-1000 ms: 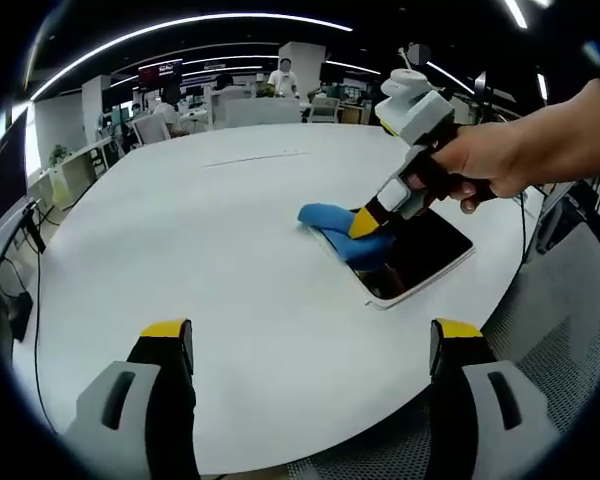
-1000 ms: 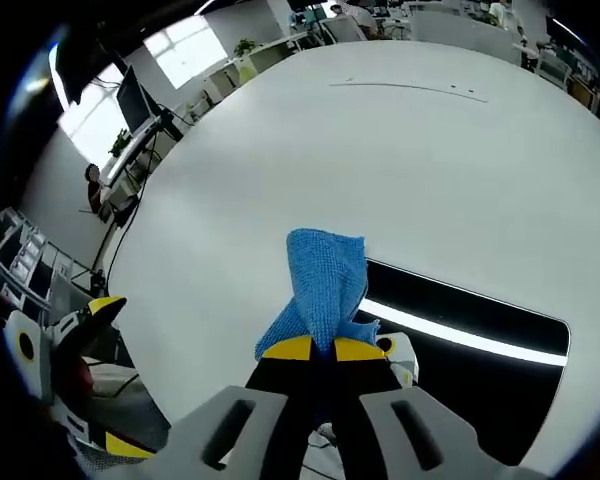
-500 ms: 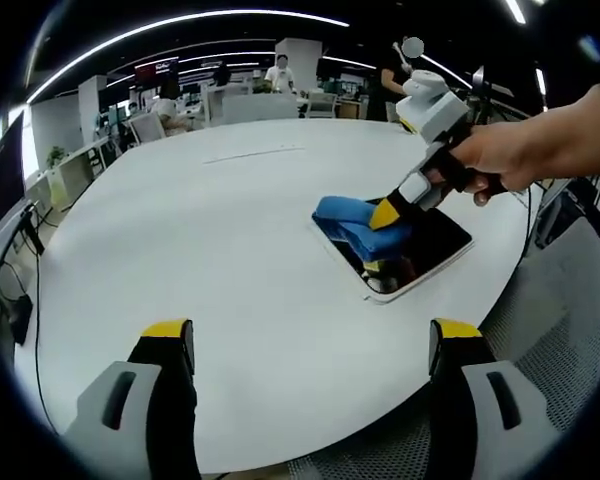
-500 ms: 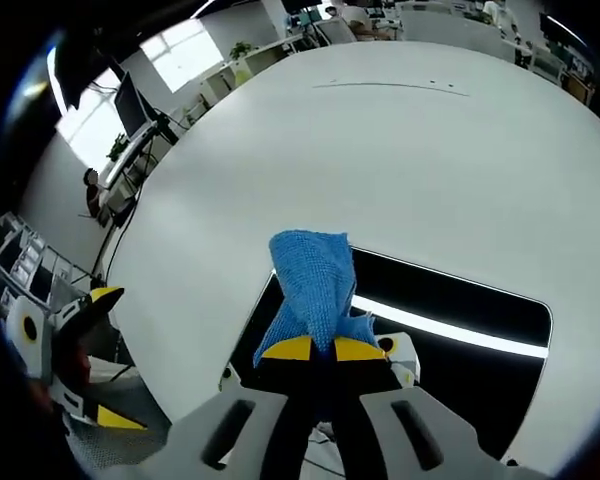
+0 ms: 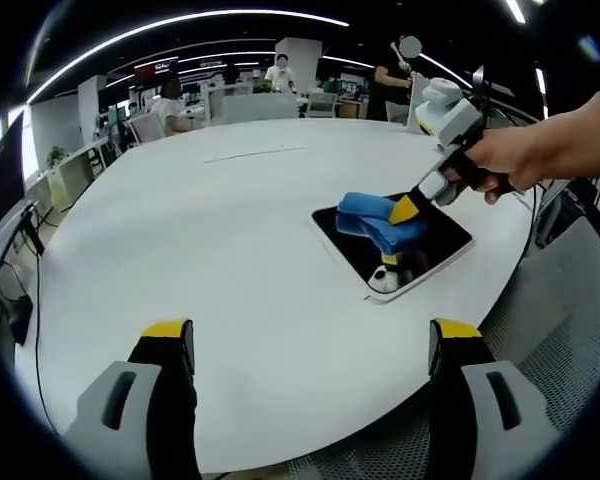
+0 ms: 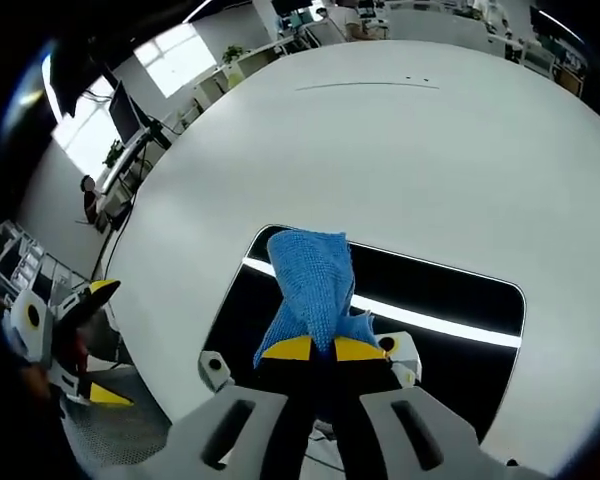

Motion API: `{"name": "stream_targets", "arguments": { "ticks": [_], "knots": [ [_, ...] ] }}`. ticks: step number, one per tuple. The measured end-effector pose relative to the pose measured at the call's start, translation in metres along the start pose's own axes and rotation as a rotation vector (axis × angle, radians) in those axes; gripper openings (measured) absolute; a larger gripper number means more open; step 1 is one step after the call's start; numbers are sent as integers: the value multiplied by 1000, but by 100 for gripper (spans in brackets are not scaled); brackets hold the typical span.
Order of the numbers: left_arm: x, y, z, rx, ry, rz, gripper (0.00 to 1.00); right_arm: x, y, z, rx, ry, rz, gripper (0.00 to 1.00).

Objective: Wipe the mirror surface with the cleaning cloth until all visible marks leave the cleaned area.

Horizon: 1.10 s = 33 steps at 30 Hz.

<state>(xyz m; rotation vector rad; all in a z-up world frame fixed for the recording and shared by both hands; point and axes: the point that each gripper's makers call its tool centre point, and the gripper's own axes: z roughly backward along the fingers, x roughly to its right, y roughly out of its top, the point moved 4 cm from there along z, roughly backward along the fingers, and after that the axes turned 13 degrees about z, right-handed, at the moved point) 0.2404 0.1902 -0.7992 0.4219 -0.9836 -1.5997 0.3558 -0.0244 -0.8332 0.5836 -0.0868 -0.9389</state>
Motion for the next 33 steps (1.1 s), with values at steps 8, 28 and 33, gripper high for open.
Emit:
{"name": "stream_targets", "arguments": {
  "ticks": [8,28,33],
  "knots": [
    [1,0,0,-1,-3,-12,96,18,-10,9,-2,-16,-13,0],
    [1,2,-1,8,2,-25,95,60,-38,35,-5,-50,-56,0],
    [0,3,0,19,-1,-19,95,65,-41,38,-7,-64,-51,0]
  ]
}}
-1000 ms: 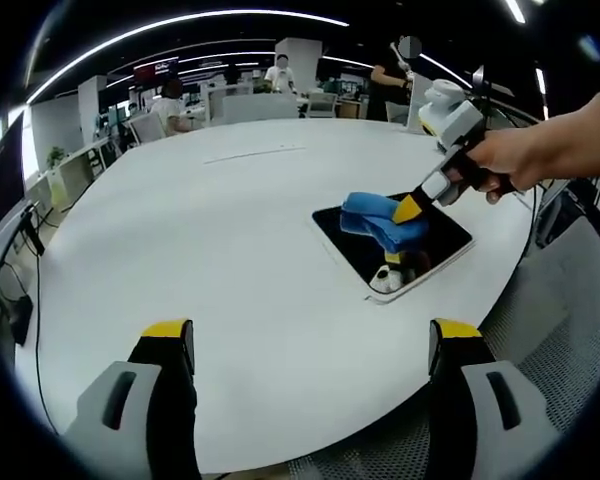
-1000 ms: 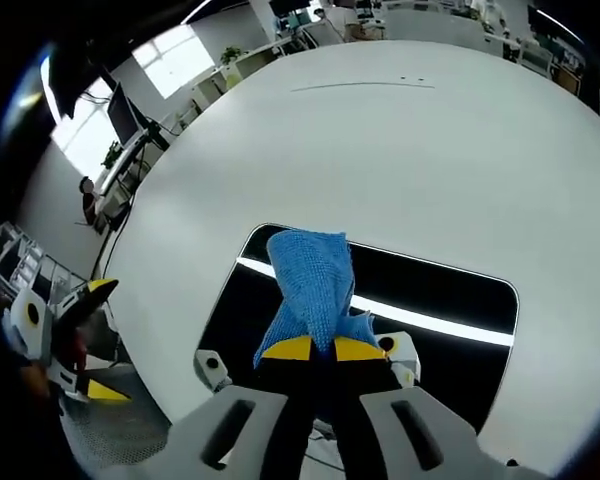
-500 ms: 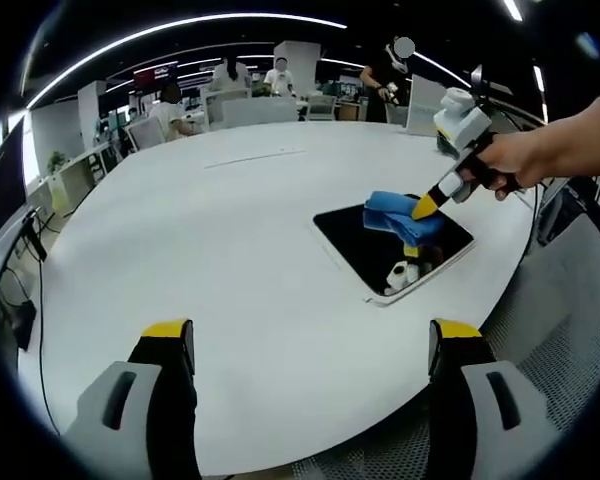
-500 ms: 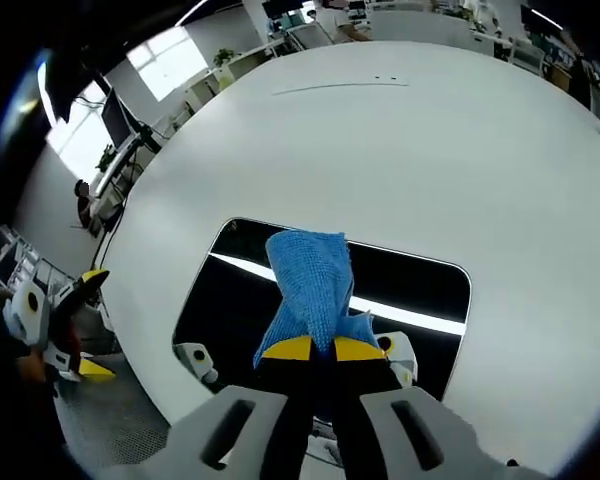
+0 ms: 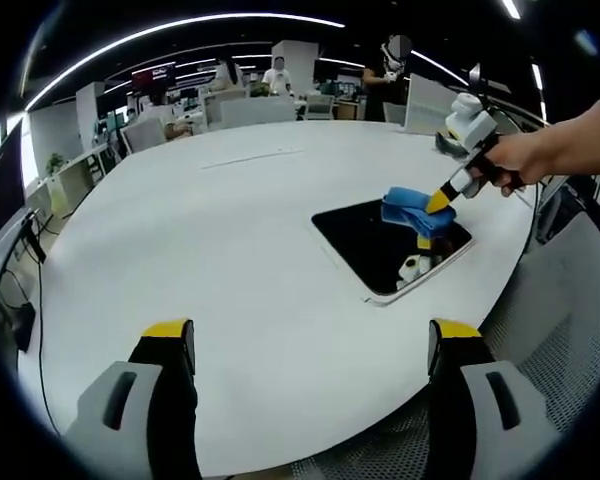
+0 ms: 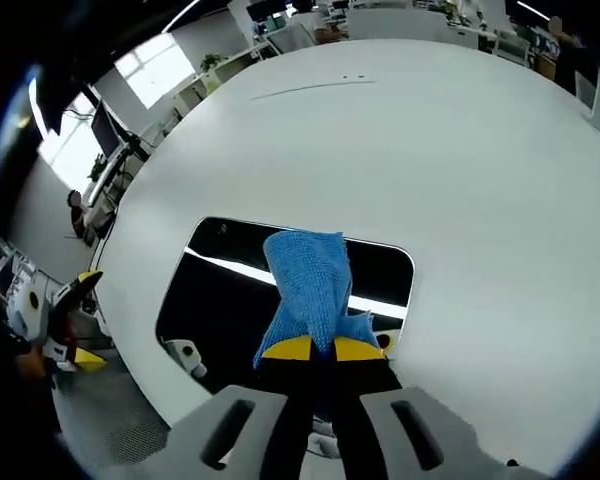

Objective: Wipe the mirror surface with the cleaning cloth until all visible marks leave the cleaned area.

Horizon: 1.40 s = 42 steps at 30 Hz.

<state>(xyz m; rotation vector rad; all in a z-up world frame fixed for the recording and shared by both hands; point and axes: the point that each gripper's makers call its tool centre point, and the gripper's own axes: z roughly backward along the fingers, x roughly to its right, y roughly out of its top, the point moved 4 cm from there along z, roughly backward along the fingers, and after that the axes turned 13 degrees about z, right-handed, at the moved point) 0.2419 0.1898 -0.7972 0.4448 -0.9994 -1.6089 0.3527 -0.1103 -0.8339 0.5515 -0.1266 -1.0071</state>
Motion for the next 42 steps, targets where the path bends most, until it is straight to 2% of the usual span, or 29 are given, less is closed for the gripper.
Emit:
{"name": "stream_targets", "arguments": {
  "ticks": [10,15,22,30,39,42],
  "knots": [
    [2,1,0,3,-8,-5,96,18,-12,10,-10,-41,-38,0],
    [1,1,1,8,-8,2,97,20,-16,14,-17,-60,-66,0],
    [2,2,1,13,-15,5,97,17,-17,12,-14,-97,-54,0],
    [6,0,1,4,-44,15,99,20,-18,14,2,-92,-107,0],
    [11,0,-1,-7,-72,13,99,20,-21,16,-5,-97,-111,0],
    [10,1,0,5,-74,34,99,22,-21,16,-4,-97,-163,0]
  ]
}}
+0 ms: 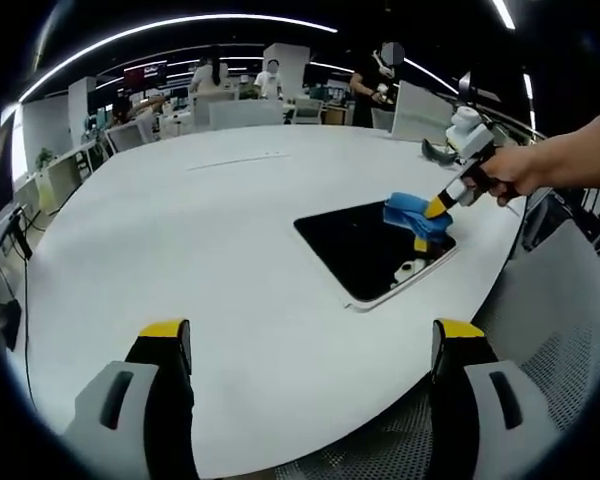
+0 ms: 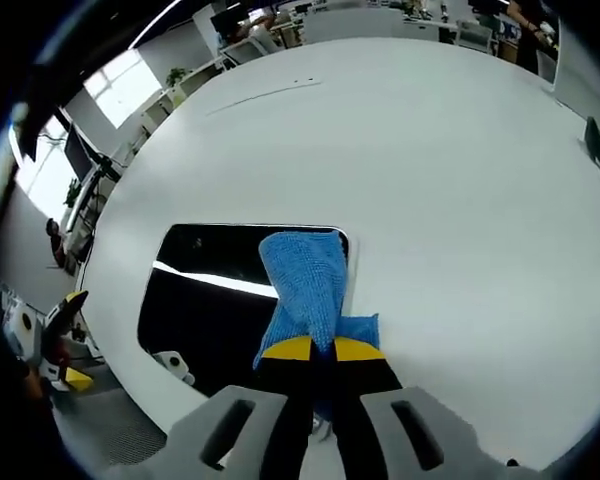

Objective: Wipe the mirror surface with the cleaning cloth until all visible marks leave the cleaned area.

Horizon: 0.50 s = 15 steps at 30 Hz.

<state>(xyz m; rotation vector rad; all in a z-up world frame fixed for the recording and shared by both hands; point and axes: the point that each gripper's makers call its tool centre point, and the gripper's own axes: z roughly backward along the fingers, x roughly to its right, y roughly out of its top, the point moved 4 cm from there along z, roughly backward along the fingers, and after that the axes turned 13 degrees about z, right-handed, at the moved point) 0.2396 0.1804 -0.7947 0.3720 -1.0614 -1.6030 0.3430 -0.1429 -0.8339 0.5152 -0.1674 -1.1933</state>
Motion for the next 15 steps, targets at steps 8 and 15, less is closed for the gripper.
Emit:
{"name": "stream_targets", "arguments": {
  "ticks": [8,15],
  "knots": [
    [8,-3,-4,-30,-28,-5,99,-1,-1,-2,12,-31,28,0],
    [14,-3,-4,-34,-51,-7,99,1,1,-4,-6,-40,4,0]
  ]
}}
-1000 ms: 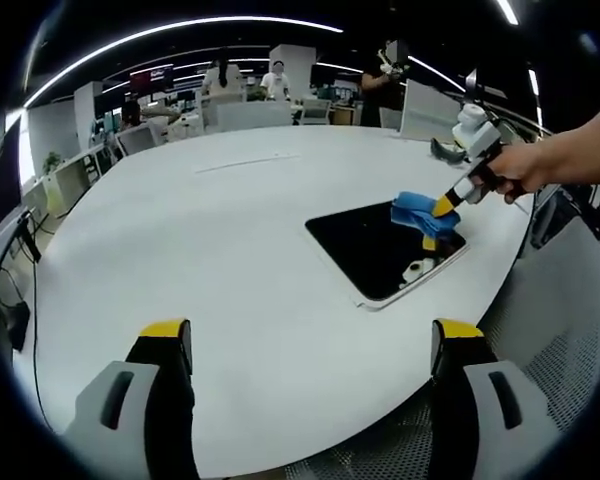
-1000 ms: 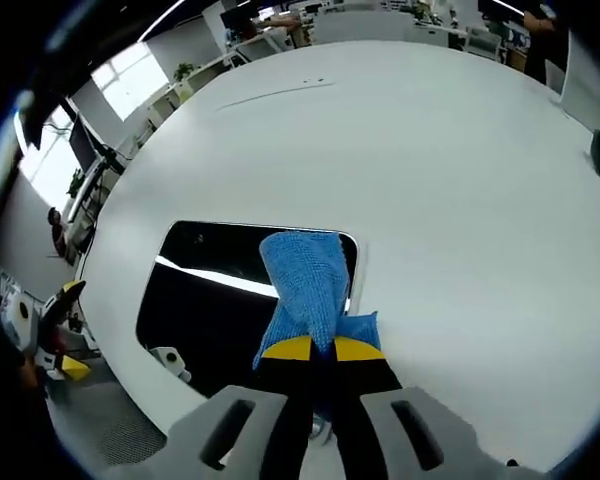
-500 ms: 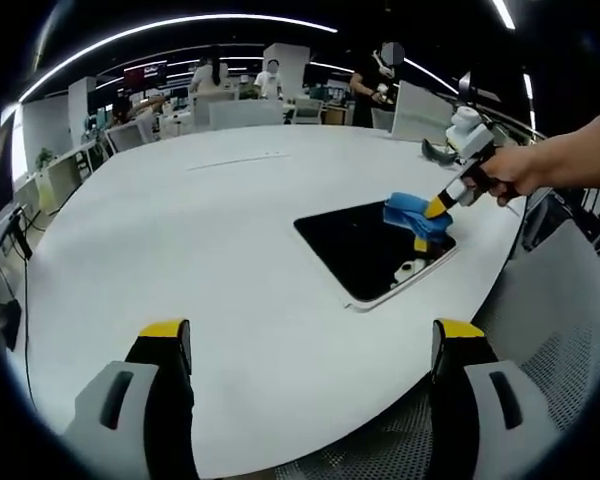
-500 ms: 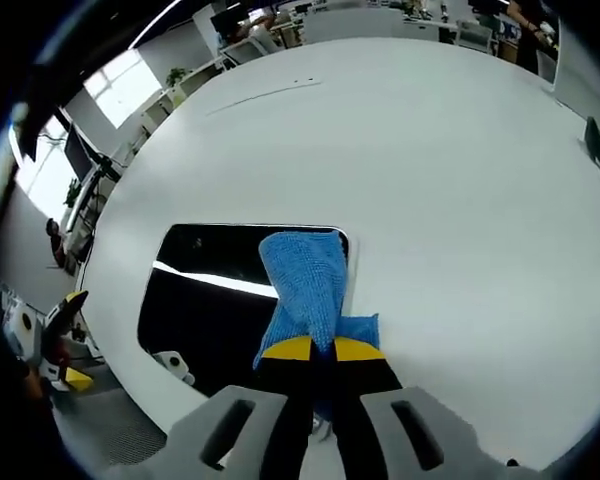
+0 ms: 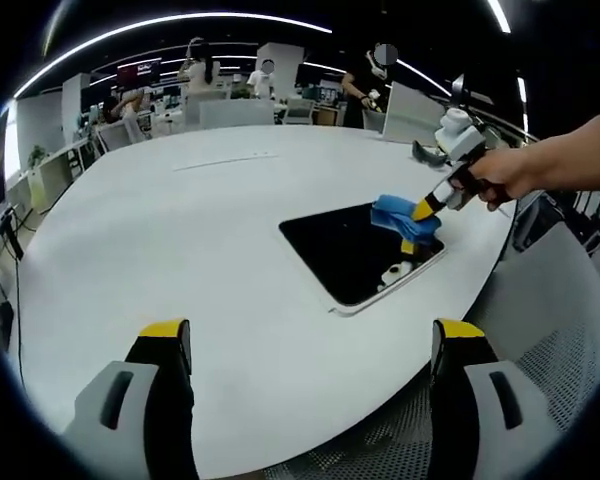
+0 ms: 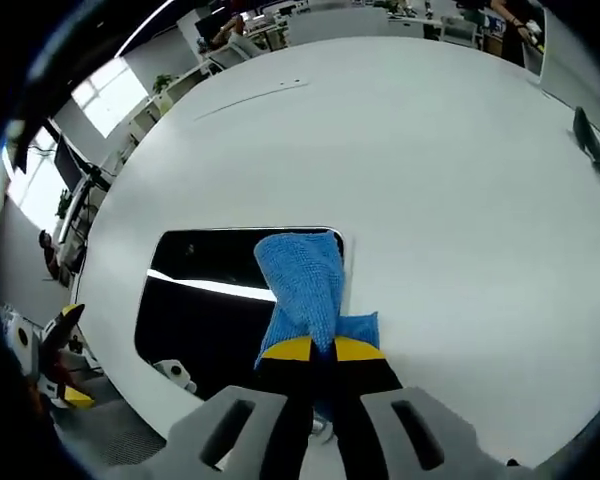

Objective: Wipe the mirror surface with the cleaning cloth until all visible marks leave the cleaned area.

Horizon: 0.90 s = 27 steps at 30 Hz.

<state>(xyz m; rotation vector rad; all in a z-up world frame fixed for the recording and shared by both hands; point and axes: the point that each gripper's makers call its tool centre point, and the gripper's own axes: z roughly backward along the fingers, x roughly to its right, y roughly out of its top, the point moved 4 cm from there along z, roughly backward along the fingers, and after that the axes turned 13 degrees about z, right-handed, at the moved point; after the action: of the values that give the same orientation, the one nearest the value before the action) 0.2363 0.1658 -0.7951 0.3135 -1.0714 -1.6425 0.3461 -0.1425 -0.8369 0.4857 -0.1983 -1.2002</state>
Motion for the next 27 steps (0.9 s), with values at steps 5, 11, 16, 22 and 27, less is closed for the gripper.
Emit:
{"name": "stream_targets", "arguments": {
  "ticks": [5,11,16,22,27],
  "knots": [
    [-1,0,-1,-2,6,-17,99,-2,-1,1,-9,-13,-32,0],
    [0,1,0,12,4,-20,99,-5,-1,4,4,-42,-44,0],
    [1,7,2,49,-1,-31,99,-5,-1,3,-13,-42,-7,0],
    [-6,10,4,65,29,-63,99,-9,-5,6,-33,-39,-25,0],
    [-5,11,4,78,24,-65,99,-9,-4,5,-46,-41,-13,0]
  ]
}}
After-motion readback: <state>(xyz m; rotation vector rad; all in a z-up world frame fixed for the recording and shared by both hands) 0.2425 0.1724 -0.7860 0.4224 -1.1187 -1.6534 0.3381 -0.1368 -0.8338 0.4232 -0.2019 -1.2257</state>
